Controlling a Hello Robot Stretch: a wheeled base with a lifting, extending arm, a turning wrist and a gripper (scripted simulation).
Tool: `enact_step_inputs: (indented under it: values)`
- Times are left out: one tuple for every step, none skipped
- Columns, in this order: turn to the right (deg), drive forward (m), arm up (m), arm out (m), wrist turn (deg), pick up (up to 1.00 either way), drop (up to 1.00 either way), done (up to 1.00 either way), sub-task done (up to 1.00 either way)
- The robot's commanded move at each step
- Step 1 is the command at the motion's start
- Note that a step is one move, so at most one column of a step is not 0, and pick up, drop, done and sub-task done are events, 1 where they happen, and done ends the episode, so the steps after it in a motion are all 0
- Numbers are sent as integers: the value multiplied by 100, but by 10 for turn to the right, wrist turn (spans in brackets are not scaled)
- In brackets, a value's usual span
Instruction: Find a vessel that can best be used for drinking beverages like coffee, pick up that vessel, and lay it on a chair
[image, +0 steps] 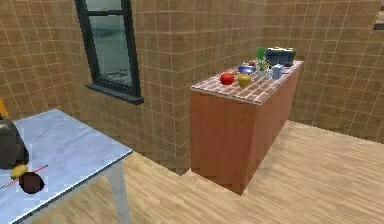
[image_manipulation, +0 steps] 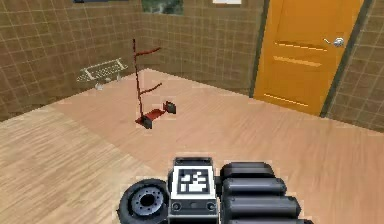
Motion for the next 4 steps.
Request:
enact_step_inputs:
  values:
    - [60, 0, 0, 0, 0, 0, 0, 0, 0]
    - [-450, 0, 0, 0, 0, 0, 0, 0, 0]
    - [-450, 0, 0, 0, 0, 0, 0, 0, 0]
    - [-450, 0, 0, 0, 0, 0, 0, 0, 0]
